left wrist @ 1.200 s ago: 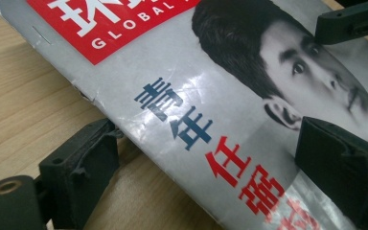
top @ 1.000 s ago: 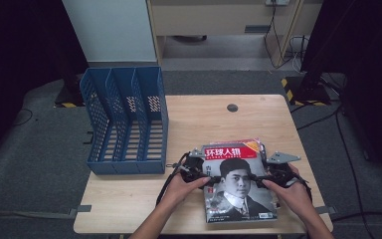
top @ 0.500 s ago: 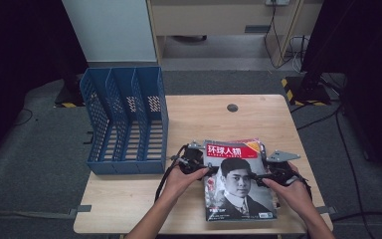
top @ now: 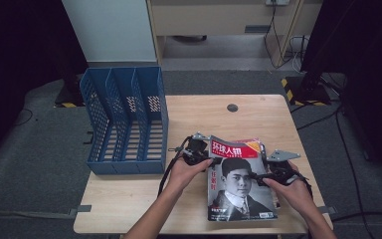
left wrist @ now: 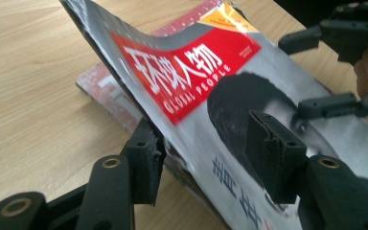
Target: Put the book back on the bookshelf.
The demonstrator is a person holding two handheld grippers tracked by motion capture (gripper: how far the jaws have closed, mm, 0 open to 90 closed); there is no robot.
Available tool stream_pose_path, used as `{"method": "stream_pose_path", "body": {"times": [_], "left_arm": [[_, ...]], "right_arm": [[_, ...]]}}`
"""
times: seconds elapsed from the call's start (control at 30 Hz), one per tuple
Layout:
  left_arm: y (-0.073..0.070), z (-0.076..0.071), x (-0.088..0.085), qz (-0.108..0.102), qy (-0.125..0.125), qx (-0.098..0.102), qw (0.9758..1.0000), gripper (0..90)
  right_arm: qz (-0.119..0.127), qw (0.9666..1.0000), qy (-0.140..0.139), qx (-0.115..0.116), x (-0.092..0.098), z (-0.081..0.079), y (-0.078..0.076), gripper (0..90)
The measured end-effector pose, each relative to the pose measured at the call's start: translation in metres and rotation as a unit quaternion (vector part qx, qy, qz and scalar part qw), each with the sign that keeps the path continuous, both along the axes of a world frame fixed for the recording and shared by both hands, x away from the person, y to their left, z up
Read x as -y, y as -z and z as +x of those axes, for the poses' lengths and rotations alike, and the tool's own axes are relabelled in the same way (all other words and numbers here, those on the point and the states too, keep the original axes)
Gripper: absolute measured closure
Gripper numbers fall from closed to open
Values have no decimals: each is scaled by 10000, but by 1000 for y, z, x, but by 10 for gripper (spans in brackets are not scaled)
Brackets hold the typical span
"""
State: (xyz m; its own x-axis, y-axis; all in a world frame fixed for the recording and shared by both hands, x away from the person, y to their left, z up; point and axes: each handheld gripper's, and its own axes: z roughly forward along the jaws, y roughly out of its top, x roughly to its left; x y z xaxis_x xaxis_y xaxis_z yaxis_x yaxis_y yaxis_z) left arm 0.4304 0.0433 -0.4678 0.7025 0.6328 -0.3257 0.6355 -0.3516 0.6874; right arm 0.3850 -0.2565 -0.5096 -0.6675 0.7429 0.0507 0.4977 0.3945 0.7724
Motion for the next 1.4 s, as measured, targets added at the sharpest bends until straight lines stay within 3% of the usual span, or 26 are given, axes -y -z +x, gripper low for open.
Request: {"method": "stream_pose_path", "body": {"times": [0.23,0.27,0.53,0.7,0.8,1.0,1.13,1.27,1.4], "left_arm": [[-8,15,8,117,107,-120,9998,470],[-10,20,12,120,141,-213,9996,465],[-9,38,23,174,192,-391,9989,433],[-7,42,27,75,180,-475,9987,428],[-6,45,31,207,235,-486,9983,430],[-4,52,41,201,234,-568,9979,406],[-2,53,46,92,281,-635,9975,371],[0,54,50,187,326,-600,9975,422],[2,53,52,366,372,-523,9973,550]], "right_arm": [[9,10000,-9,26,1,0,1,167],[16,10000,-1,37,0,0,1,166],[50,10000,19,37,1,-1,1,165],[58,10000,14,47,1,-1,2,165],[68,9999,35,88,0,-2,2,163],[92,9999,40,101,1,-2,3,162],[96,9999,33,121,1,-2,3,162],[104,9999,26,114,1,-2,3,162],[106,9998,28,134,1,-3,4,161]]}}
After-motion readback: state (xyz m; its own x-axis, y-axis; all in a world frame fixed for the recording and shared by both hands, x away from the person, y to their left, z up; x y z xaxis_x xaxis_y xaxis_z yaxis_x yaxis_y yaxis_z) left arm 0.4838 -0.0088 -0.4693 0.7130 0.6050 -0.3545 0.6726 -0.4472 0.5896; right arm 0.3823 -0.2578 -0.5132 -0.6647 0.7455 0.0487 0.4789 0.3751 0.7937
